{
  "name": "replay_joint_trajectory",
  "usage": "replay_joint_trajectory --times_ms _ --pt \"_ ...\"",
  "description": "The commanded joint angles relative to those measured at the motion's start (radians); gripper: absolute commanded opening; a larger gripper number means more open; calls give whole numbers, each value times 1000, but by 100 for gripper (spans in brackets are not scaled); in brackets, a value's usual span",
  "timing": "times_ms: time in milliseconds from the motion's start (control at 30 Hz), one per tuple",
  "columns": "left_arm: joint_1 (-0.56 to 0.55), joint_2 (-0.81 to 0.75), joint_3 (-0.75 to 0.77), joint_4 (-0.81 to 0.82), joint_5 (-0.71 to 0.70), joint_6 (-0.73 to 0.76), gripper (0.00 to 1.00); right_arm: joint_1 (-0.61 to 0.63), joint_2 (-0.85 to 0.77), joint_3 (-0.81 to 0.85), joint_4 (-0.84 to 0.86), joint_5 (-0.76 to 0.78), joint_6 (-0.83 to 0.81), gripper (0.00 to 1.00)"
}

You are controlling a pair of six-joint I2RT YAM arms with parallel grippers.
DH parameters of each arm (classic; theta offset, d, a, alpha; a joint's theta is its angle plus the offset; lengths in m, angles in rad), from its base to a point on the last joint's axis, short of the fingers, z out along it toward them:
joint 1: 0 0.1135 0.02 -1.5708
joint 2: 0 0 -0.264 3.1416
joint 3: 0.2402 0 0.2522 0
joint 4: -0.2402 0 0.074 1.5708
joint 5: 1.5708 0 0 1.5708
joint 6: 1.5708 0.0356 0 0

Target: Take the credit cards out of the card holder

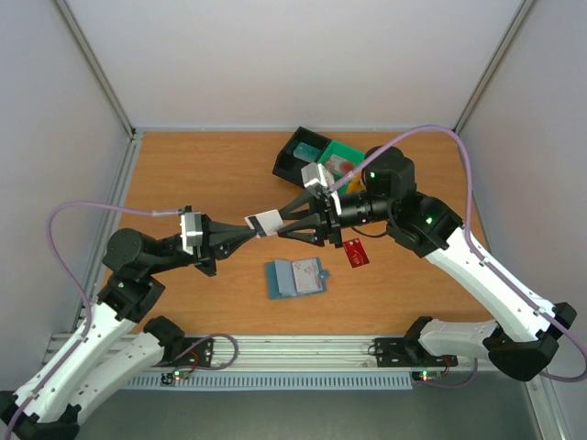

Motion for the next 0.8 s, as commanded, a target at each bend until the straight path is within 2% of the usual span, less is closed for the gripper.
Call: replay_joint_trajectory --times_ms 0,67,100,267,333,367,433,467,500,633,767 --pt "-2 -9 -12 35 3 -19 0 24 19 58 -53 26 17 27" --pt "-3 -6 -14 34 -5 -19 0 27 28 72 -77 31 16 5" --pt "-3 -7 -14 32 -5 -19 0 27 26 75 -86 37 13 2" --pt "-2 -15 -20 2 -17 -24 0 27 15 88 -152 96 8 1" --pt "-3 -31 -37 -22 -73 -30 1 25 11 88 -183 155 -9 1" --pt "-2 -40 -49 -32 -121 -36 18 24 12 90 -204 194 -19 1" --pt "-2 -54 -73 -49 -219 -69 71 12 30 110 -277 304 -40 1" --pt "-3 -66 -85 -65 -264 -81 94 -4 46 129 -319 372 -52 1" --pt "-2 -80 -99 -89 -319 -94 99 -15 73 168 -370 459 -70 1" --pt "21 -141 -167 -225 -531 -160 99 -56 260 331 -581 974 -189 1" --pt "88 -154 -239 -336 -689 -145 99 -144 504 483 -672 1402 -316 1"
